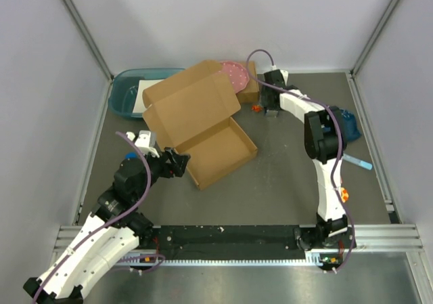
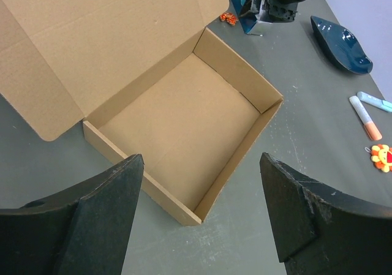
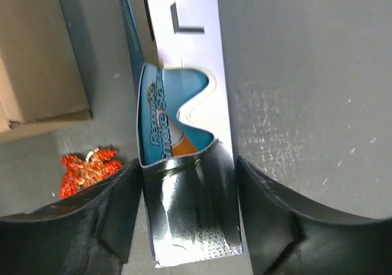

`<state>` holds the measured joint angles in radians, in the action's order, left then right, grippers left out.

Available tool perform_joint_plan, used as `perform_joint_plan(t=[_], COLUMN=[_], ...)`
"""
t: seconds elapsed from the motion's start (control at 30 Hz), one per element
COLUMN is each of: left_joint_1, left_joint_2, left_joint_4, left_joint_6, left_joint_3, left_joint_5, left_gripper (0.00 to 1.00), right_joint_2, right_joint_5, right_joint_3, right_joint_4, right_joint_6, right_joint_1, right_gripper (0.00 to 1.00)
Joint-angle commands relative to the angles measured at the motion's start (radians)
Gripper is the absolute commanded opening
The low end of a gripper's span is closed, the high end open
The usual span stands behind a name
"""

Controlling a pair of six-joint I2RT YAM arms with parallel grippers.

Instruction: Fold the paper box

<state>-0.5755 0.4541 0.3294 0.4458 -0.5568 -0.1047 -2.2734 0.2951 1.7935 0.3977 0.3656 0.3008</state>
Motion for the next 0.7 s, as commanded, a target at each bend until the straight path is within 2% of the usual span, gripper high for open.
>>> perform_joint_plan(t=[0.0,0.1,0.2,0.33,0.37,0.53,0.67], left_joint_1=[0.003,0.003,0.005,0.003,0.005,0.003,0.003], left_joint_2=[-0.015,-0.031,-0.045,-0.066,-0.072,-0.077,-0.077], left_joint_4=[-0.016,-0.007,-0.004,-0.001,-0.001,-0.009,-0.013], left_joint_6=[0.011,0.016,0.021,0.013,0.011,0.011,0.024], left_joint_3=[-0.002,-0.003,-0.003,-0.009,-0.009,-0.006,-0.005], left_joint_5=[-0.004,-0.001,0.005,-0.004,-0.012,-0.024,-0.007], left_gripper=[0.82,0.82,0.82,0.82,0.82,0.82,0.82], right_joint_2=[0.067,0.159,0.294,0.562,0.674,0.880,0.956], right_joint_5=[-0.020,-0.013,0.004,-0.004,-0.013,-0.010,-0.108], right_joint_3=[-0.040,-0.109,-0.210,-0.383,-0.454,-0.531,-0.595], right_joint_4=[-0.013,-0.029,-0.045,-0.068,-0.077,0.016,0.024], right_joint_6=[0.025,0.029,0.029,0.015,0.010,0.024,0.084], right_joint_1=[-0.006,-0.006,-0.006,0.033,0.052,0.278,0.386], right_gripper=[0.47,0.34,0.27,0.25,0.25,0.25,0.25])
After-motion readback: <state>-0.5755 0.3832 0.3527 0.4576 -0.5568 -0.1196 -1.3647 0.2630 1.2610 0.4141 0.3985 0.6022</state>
